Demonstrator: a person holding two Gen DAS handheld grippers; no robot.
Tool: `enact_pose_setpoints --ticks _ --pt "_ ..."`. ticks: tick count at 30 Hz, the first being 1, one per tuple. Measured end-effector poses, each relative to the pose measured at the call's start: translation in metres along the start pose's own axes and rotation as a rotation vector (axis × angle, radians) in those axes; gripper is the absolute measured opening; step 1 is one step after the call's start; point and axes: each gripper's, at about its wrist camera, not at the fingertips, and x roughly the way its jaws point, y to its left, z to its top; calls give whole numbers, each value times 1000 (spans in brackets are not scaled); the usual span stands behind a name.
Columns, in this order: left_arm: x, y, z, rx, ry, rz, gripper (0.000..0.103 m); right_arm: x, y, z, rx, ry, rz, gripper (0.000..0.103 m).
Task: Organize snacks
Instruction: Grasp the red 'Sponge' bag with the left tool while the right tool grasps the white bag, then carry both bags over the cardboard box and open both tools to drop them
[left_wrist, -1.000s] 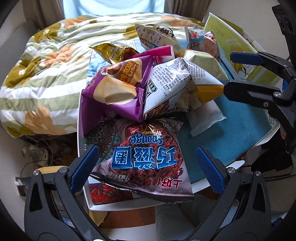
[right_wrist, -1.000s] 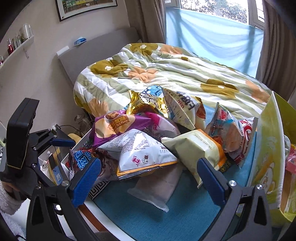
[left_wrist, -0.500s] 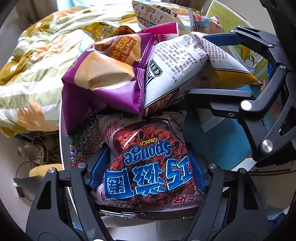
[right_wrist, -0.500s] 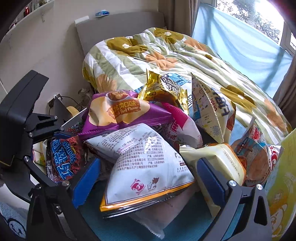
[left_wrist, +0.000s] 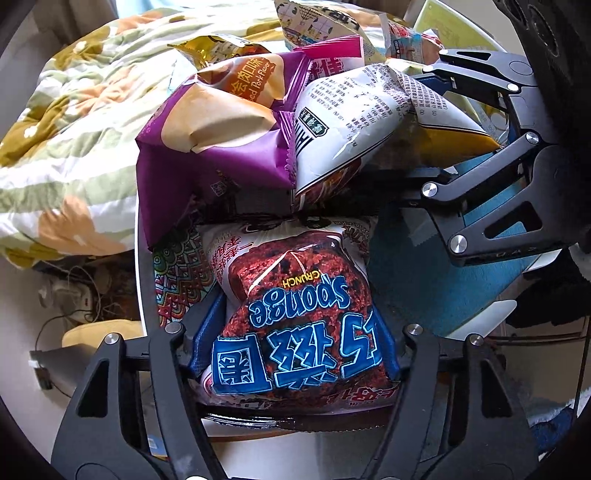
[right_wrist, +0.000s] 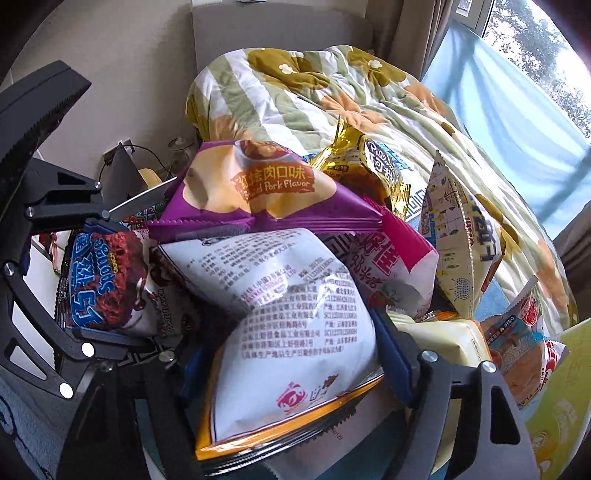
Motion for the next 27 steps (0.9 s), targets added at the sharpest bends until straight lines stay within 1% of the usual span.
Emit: enact_pose_setpoints --ticks 2,4,5,8,17,22,27 --pt "-2 -2 0 -6 -1 1 65 -2 0 -2 0 -3 -9 62" --pt "-4 -5 1 -10 -6 2 65 -5 0 -5 3 -3 -22 57" --pt "-6 -6 1 -10 -9 2 65 -8 -1 -5 12 -10 -22 56" --pt "-13 -9 0 -8 -18 7 65 -18 -4 -8 47 -27 -15 56" --pt "-38 -24 -6 -17 -52 26 65 -54 -2 -20 95 -61 -10 56" --pt "-60 -42 -10 -22 -79 41 65 -86 -6 -30 126 -101 -19 55" --pt "-85 -67 -3 -26 -126 49 65 -127 -19 -43 189 -162 -32 55"
